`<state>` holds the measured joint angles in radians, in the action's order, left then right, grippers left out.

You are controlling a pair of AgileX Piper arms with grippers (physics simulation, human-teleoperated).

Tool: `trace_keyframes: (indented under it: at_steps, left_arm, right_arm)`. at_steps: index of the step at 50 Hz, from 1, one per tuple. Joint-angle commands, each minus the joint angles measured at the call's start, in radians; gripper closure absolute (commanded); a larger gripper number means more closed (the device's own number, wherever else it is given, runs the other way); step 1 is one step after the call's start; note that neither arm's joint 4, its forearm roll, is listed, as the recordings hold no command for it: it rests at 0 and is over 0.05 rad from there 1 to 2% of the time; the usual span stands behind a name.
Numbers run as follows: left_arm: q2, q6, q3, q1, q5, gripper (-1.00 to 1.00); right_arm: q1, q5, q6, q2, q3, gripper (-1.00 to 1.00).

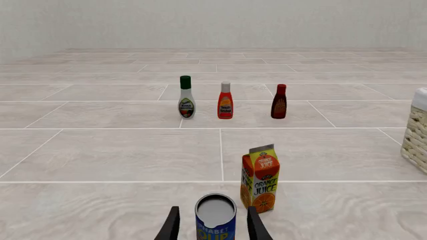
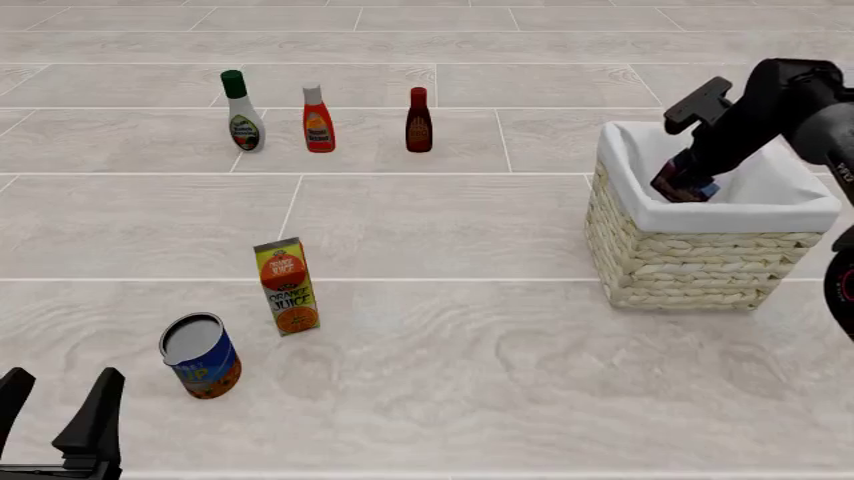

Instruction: Pick the chocolate pudding and place it in the basket.

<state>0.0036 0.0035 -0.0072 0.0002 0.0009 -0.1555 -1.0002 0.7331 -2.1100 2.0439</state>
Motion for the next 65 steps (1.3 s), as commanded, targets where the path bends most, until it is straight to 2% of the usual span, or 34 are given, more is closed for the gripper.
trace_keyframes:
  at_steps: [1, 34, 35, 65]
  left_arm:
    - [-0.001, 0.000, -0.001, 0.000, 0.002, -1.00]
    - [-0.001, 0.000, -0.001, 0.000, 0.002, -1.00]
    - [-0.001, 0.001, -0.001, 0.000, 0.002, -1.00]
    - [-0.001, 0.001, -0.001, 0.000, 0.002, -1.00]
  right_arm:
    - [0.003, 0.006, -0.019, -0.015, 0.009, 1.00]
    - [-0.008, 0.011, -0.014, -0.039, 0.020, 1.00]
    - [-0.009, 0.014, -0.011, -0.037, 0.013, -1.00]
    - [-0.009, 0.014, -0.008, -0.017, 0.007, -1.00]
